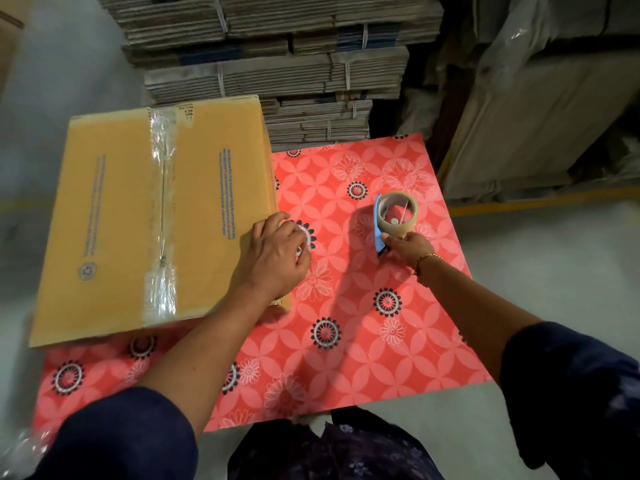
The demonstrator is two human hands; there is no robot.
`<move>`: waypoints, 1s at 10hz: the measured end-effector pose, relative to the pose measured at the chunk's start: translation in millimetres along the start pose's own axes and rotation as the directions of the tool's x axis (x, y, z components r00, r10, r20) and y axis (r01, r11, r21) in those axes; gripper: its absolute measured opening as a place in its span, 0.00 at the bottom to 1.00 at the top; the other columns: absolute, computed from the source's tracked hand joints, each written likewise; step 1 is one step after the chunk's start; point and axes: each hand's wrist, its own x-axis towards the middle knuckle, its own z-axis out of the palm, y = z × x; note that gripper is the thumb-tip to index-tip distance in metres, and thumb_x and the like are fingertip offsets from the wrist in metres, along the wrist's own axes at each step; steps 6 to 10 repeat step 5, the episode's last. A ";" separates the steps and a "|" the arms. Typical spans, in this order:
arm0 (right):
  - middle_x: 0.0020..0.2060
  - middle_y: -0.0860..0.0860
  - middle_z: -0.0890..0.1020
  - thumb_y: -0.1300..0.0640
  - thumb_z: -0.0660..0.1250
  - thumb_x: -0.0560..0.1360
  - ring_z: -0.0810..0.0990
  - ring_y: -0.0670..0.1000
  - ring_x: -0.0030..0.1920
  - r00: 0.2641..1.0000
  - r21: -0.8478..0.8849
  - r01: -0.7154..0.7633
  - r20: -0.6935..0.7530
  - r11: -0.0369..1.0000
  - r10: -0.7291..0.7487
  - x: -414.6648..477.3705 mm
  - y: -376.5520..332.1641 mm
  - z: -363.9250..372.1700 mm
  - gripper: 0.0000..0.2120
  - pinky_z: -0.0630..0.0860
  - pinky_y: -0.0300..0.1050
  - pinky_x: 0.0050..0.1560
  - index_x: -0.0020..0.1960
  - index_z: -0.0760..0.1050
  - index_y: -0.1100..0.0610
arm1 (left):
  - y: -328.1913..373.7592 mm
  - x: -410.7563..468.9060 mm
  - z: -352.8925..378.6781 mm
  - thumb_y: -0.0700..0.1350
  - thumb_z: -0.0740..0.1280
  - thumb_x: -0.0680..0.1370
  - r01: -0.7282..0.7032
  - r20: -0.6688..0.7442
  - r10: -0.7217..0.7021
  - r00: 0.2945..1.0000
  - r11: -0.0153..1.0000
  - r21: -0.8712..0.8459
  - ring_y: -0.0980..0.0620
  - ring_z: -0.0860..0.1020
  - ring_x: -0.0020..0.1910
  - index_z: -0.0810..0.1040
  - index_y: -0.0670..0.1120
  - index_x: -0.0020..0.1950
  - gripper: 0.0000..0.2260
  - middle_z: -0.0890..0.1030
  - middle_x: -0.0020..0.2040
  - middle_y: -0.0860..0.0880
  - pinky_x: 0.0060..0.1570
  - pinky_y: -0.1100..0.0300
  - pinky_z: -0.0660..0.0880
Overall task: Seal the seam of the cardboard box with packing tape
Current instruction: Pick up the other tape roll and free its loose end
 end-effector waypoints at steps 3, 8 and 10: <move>0.59 0.58 0.80 0.54 0.72 0.75 0.78 0.57 0.55 0.998 -0.068 0.067 -0.002 0.995 -0.067 -64.6 12.0 -14.1 0.27 0.72 0.46 0.54 0.71 0.70 0.60 | -8.8 -7.4 -1.8 0.53 0.62 0.76 -0.101 0.075 0.102 0.992 0.995 -0.022 0.48 0.70 0.70 0.81 0.50 0.53 0.12 0.81 0.59 0.52 0.65 0.49 0.63; 0.67 0.58 0.77 0.53 0.72 0.75 0.76 0.58 0.66 0.965 -0.182 0.228 -0.089 0.956 -0.247 -116.8 13.8 -19.9 0.27 0.71 0.47 0.63 0.71 0.72 0.59 | -34.5 -38.4 -16.8 0.56 0.63 0.76 -0.087 0.011 0.087 0.996 0.996 -0.032 0.46 0.73 0.66 0.79 0.49 0.61 0.18 0.80 0.61 0.49 0.63 0.46 0.64; 0.67 0.58 0.77 0.53 0.72 0.75 0.76 0.58 0.66 0.965 -0.182 0.228 -0.089 0.956 -0.247 -116.8 13.8 -19.9 0.27 0.71 0.47 0.63 0.71 0.72 0.59 | -34.5 -38.4 -16.8 0.56 0.63 0.76 -0.087 0.011 0.087 0.996 0.996 -0.032 0.46 0.73 0.66 0.79 0.49 0.61 0.18 0.80 0.61 0.49 0.63 0.46 0.64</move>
